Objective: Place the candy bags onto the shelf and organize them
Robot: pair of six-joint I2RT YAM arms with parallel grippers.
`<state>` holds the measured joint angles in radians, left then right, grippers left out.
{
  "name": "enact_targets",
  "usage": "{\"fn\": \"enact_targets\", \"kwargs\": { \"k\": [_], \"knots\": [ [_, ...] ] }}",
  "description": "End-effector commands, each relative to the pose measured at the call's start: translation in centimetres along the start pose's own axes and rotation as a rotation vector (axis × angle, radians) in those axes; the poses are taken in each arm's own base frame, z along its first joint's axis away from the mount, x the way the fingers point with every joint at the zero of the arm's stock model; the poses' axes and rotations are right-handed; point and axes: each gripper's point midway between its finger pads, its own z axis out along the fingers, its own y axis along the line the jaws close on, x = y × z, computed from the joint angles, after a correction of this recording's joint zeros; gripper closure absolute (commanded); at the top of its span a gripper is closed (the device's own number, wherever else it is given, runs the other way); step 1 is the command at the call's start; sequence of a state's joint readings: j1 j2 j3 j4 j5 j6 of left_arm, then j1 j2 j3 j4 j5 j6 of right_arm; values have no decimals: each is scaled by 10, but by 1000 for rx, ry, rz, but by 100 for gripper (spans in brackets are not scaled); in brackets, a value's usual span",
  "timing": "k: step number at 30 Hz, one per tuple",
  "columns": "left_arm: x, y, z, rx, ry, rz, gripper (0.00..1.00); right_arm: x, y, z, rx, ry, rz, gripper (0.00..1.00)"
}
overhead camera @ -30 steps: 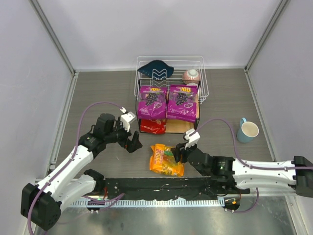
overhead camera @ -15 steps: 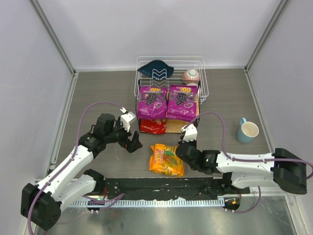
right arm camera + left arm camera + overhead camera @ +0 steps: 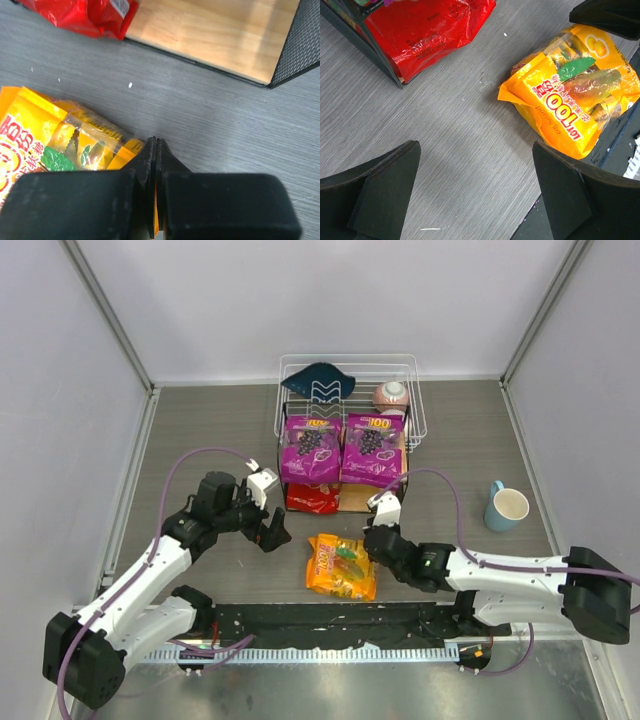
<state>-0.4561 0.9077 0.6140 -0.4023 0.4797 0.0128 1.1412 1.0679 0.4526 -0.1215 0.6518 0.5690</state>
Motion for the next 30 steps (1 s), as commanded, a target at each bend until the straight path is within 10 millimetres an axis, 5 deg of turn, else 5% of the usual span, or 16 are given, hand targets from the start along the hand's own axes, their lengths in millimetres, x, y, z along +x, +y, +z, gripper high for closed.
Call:
{"fn": "enact_targets", "kwargs": {
  "k": [1,8,15,21,30],
  "knots": [
    [-9,-1,-2,8,-27,30,0,10,11,2,-40,79,-49,99],
    [-10,-1,-3,4,-34,34,0,25,15,-2,-44,193,-83,99],
    [-9,-1,-3,6,-30,29,0,25,12,-29,-81,252,-10,99],
    [-8,-1,-2,10,-23,24,0,35,36,-44,-189,360,58,99],
    [-7,-1,0,13,-15,21,0,65,56,-58,-205,546,-102,99]
  ]
}}
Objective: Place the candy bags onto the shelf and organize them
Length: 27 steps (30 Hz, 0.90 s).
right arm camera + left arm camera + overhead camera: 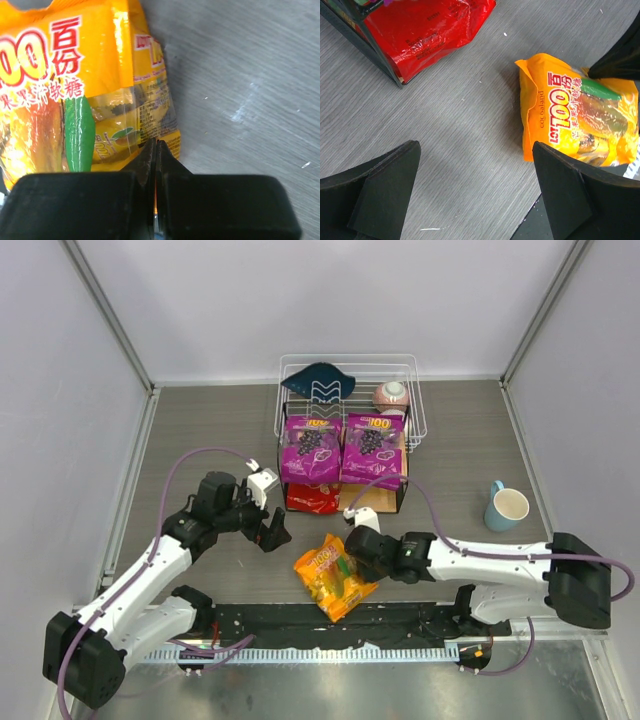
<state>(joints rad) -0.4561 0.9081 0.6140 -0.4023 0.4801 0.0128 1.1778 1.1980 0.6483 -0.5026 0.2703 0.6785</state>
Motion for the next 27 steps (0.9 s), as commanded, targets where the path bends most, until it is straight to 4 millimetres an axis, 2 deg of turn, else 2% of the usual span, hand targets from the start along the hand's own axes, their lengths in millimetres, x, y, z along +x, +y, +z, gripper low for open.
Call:
{"fn": "enact_targets", "kwargs": {
  "k": [1,6,7,9,11,12,13,14,15,16,17,19,20,22,25,27],
  "knots": [
    [-9,-1,0,13,-18,24,0,14,20,-11,-39,94,-51,99],
    [-9,-1,0,11,-16,23,0,13,30,-26,-98,72,-25,99],
    [-8,-1,0,10,-16,23,0,13,35,-30,-132,75,-18,98],
    [-9,0,-1,7,-19,26,0,2,38,-43,-171,19,8,92],
    [-8,0,0,7,-17,25,0,-16,23,-52,-109,-78,65,73],
    [-8,0,0,5,-16,25,0,-28,16,-64,-100,-147,115,66],
    [-9,0,-1,5,-18,24,0,-34,6,-70,-71,-191,145,51],
    [-8,0,0,7,-16,25,0,-43,-5,-73,-35,-259,192,45],
    [-8,0,0,7,-16,25,0,-52,-8,-86,-75,-324,239,40],
    [-9,0,-1,6,-20,27,0,-60,-5,-91,-113,-373,276,31],
    [-9,0,-1,5,-20,26,0,-53,-6,-86,-139,-378,289,27],
    [-9,0,-1,5,-20,27,0,-62,3,-95,-243,-440,342,20],
    [-9,0,-1,4,-22,28,0,-53,7,-87,-270,-419,337,20],
    [-9,0,-1,5,-20,27,0,-55,20,-84,-345,-435,365,18],
    [-8,0,0,5,-16,25,0,-35,32,-58,-386,-368,347,17],
    [-8,0,-1,5,-18,26,0,-29,38,-50,-397,-332,337,17]
  ]
}}
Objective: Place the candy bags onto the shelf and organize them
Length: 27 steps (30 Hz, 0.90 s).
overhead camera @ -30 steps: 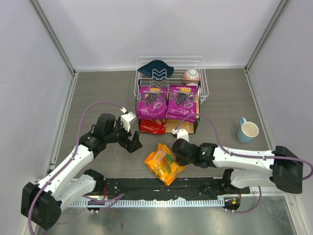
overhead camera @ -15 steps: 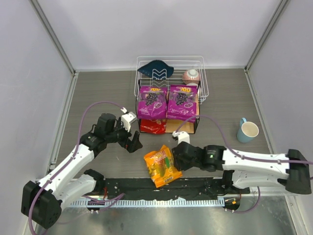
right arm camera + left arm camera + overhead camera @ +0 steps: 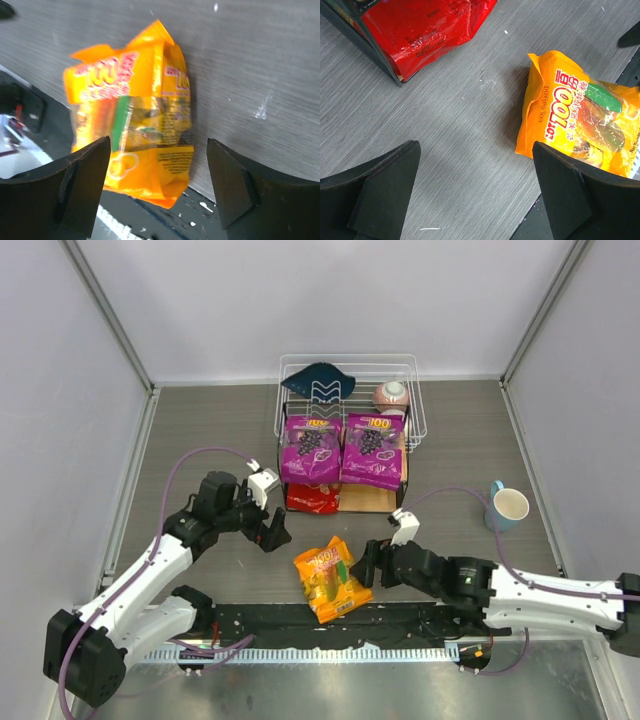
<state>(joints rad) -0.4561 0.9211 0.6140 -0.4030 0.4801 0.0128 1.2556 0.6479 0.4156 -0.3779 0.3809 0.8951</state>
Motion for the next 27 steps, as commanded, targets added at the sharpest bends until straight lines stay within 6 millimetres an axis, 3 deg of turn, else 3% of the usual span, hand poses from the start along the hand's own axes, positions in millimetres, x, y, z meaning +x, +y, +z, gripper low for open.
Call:
{"fn": "enact_targets", "kwargs": {
  "k": [1,5,14,22,27],
  "knots": [
    [-10,-1,-3,6,-29,33,0,11,27,18,-117,22,63,17],
    [-10,-1,-3,3,-31,34,0,21,31,26,-149,46,43,17],
    [-10,-1,-2,4,-27,33,0,25,37,23,-202,58,34,18],
    [-10,0,-3,-2,-31,35,0,51,18,36,-101,163,-8,20],
    [-11,1,-4,-7,-33,39,0,60,21,36,-104,183,-26,21]
  ]
}}
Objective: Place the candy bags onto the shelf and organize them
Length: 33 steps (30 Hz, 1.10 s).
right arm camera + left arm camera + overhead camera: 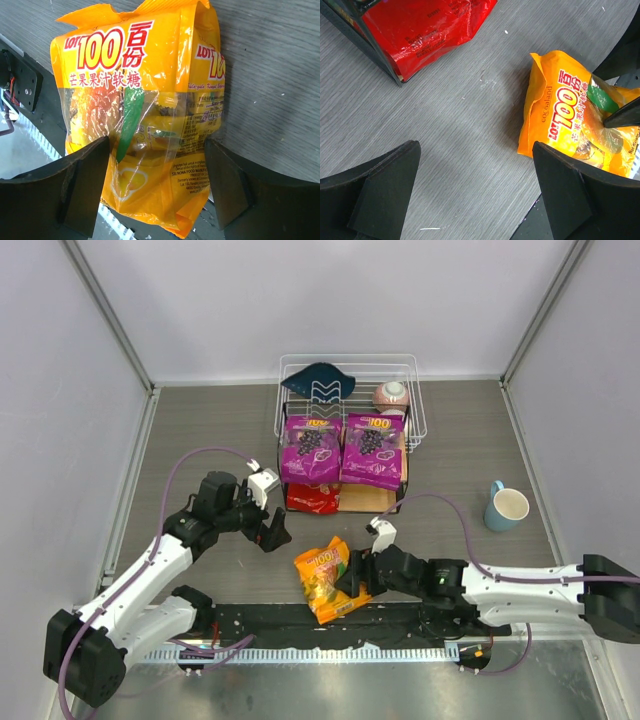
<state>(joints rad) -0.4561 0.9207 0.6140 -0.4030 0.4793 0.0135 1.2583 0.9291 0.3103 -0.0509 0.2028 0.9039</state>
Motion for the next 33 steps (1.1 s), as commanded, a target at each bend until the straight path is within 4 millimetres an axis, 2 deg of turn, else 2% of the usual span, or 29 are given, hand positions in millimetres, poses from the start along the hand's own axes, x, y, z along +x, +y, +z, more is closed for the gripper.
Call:
{"fn": "enact_targets", "kwargs": {
  "k": [1,3,4,5,6,8,9,11,13,14,19,21,26,27,33],
  "knots": [
    [-11,0,-4,-3,-33,39,0,0,13,-1,-29,-11,-13,21],
    [-11,1,-3,-6,-32,37,0,-1,18,-2,-52,-31,-8,25],
    [-10,1,-3,-4,-29,38,0,1,12,-1,-37,-38,-7,27],
    [-10,1,-3,-3,-29,38,0,-2,19,-2,-66,-59,12,31],
    [-10,1,-3,-5,-29,37,0,-5,25,-2,-93,-79,22,41],
    [-11,1,-3,-6,-32,39,0,-3,23,-1,-98,-88,37,55],
    [-10,1,-3,-6,-30,38,0,-5,24,-1,-106,-99,44,70],
    [-10,1,-3,-4,-30,39,0,-6,24,0,-109,-108,46,87],
    [-10,1,-3,-6,-29,39,0,-7,23,-1,-104,-116,41,92],
    [-10,1,-3,-4,-29,40,0,-9,22,-1,-93,-127,33,99],
    [-11,2,-4,-9,-33,41,0,-27,6,-10,-1,-231,47,99],
    [-10,2,-3,-12,-30,38,0,-34,-10,-13,66,-281,57,99],
    [-10,3,-3,-15,-31,40,0,-52,-27,-23,133,-398,71,99],
    [-10,3,-3,-13,-31,42,0,-62,-33,-27,169,-449,74,99],
    [-9,3,-3,-15,-26,41,0,-86,-48,-36,244,-605,63,99]
  ]
}}
